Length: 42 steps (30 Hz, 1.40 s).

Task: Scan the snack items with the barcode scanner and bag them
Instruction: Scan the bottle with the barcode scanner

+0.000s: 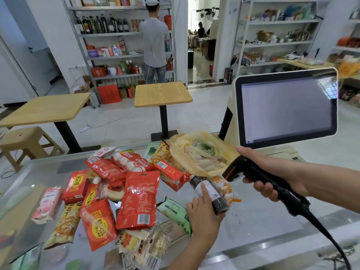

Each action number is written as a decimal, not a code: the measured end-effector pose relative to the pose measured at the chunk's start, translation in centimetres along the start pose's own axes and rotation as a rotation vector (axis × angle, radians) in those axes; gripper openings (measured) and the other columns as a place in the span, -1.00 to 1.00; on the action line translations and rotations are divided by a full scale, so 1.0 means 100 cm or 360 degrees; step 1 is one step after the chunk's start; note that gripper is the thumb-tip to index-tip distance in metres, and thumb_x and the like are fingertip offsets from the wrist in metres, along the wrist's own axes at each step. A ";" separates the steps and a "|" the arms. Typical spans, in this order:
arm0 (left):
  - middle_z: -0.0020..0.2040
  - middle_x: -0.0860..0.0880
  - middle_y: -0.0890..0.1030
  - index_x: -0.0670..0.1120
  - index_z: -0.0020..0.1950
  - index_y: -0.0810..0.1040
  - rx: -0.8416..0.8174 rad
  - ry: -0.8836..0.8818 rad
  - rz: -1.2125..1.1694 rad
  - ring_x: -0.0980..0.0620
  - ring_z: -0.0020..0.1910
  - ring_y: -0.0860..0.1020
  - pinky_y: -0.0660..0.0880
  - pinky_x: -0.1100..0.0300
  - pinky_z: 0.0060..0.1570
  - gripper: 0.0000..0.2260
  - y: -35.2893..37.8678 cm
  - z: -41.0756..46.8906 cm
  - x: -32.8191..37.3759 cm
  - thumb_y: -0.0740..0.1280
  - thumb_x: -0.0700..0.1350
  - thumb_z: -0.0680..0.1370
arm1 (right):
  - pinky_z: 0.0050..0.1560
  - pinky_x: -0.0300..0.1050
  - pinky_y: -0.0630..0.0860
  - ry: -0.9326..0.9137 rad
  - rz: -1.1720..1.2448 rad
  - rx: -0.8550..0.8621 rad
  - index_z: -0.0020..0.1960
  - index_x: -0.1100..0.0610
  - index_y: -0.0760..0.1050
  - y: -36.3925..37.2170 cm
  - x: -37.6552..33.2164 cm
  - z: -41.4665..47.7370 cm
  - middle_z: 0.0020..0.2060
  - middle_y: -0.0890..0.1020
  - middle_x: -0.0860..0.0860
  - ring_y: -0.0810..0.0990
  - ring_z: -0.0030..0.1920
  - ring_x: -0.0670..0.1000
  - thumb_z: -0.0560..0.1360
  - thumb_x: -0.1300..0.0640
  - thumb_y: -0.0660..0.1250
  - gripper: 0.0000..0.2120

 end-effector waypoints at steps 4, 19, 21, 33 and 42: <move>-0.34 0.10 0.56 -0.14 0.38 0.41 -0.0034 0.0003 -0.0030 0.06 -0.36 0.48 0.38 0.18 -0.32 0.10 0.005 -0.001 -0.001 0.51 0.39 -0.03 | -0.66 -0.32 0.30 0.0004 0.0000 0.0010 -0.11 0.20 0.43 -0.003 -0.002 -0.004 -0.52 0.38 0.01 0.31 -0.62 -0.09 0.29 -0.47 0.25 -0.30; -0.37 0.05 0.57 -0.15 0.29 0.51 0.0039 0.0036 -0.0004 0.05 -0.41 0.47 0.40 0.19 -0.39 0.07 -0.001 -0.001 0.001 0.52 0.40 -0.09 | -0.69 -0.31 0.29 0.0011 0.0071 -0.0097 -0.08 0.23 0.43 -0.002 -0.008 -0.017 -0.51 0.37 0.03 0.29 -0.65 -0.08 0.20 -0.43 0.30 -0.29; -0.41 0.04 0.55 -0.16 0.24 0.56 0.0066 0.0031 0.0013 0.05 -0.44 0.48 0.41 0.19 -0.41 0.06 -0.005 -0.001 0.002 0.53 0.40 -0.13 | -0.68 -0.32 0.29 0.0004 0.0109 -0.0119 -0.04 0.24 0.44 -0.001 -0.010 -0.018 -0.51 0.36 0.02 0.28 -0.65 -0.09 0.16 -0.42 0.32 -0.25; -0.34 0.03 0.61 -0.17 0.31 0.50 0.0016 0.0018 -0.0012 0.06 -0.37 0.51 0.42 0.18 -0.35 0.07 0.001 -0.003 -0.002 0.52 0.40 -0.05 | -0.68 -0.33 0.30 0.0009 0.0099 -0.0159 -0.19 0.20 0.41 0.001 -0.011 -0.017 -0.52 0.37 0.02 0.29 -0.66 -0.08 0.19 -0.40 0.32 -0.35; -0.37 0.04 0.59 -0.16 0.26 0.55 0.0068 0.0021 -0.0011 0.09 -0.39 0.50 0.43 0.21 -0.36 0.02 -0.004 -0.005 -0.002 0.53 0.39 -0.07 | -0.69 -0.32 0.29 -0.0004 0.0077 -0.0187 -0.19 0.21 0.41 0.004 -0.013 -0.023 -0.52 0.37 0.03 0.28 -0.66 -0.08 0.19 -0.39 0.32 -0.36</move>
Point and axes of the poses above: each hand's wrist, its own z-axis towards the middle knuckle, its own y-axis out of the palm, x = y × z, the point moved 10 cm from there along z, towards the middle knuckle
